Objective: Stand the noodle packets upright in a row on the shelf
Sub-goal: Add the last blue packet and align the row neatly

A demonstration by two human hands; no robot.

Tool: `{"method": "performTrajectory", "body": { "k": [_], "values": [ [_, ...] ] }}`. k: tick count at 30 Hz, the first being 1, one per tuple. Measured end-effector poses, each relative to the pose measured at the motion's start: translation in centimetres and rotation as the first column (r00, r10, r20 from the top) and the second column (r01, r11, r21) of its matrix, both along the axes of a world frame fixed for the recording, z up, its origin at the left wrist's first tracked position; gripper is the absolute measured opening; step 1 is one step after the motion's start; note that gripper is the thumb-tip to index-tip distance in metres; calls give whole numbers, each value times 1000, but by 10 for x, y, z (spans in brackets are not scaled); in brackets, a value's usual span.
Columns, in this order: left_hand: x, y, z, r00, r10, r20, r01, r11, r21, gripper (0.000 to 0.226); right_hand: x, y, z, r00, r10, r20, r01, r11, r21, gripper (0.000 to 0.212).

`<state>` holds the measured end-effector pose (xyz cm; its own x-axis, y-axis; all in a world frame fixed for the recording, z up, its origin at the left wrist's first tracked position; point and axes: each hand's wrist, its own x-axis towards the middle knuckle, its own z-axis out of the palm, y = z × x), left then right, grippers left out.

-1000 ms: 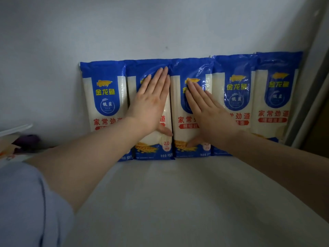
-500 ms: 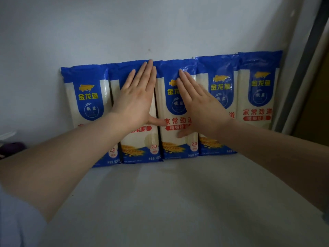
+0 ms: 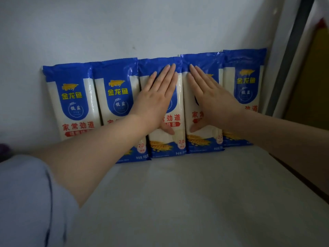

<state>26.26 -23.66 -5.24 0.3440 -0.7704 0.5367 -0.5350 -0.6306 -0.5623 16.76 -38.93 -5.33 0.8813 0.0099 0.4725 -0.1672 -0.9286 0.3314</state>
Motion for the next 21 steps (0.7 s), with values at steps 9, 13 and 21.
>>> {"method": "performTrajectory", "body": {
  "k": [9,13,21],
  "values": [
    [-28,-3,-58,996,-89,-13,89,996,20,131,-52,-38,-42,994,-101,-44,106,986,128,143],
    [-33,-32,-60,990,-125,-64,122,991,-49,129,-54,-53,-41,991,-120,-63,127,981,143,142],
    [-28,-36,-60,992,-97,-75,96,995,-18,131,-52,-59,-41,991,-112,-68,120,984,132,140]
  ]
}}
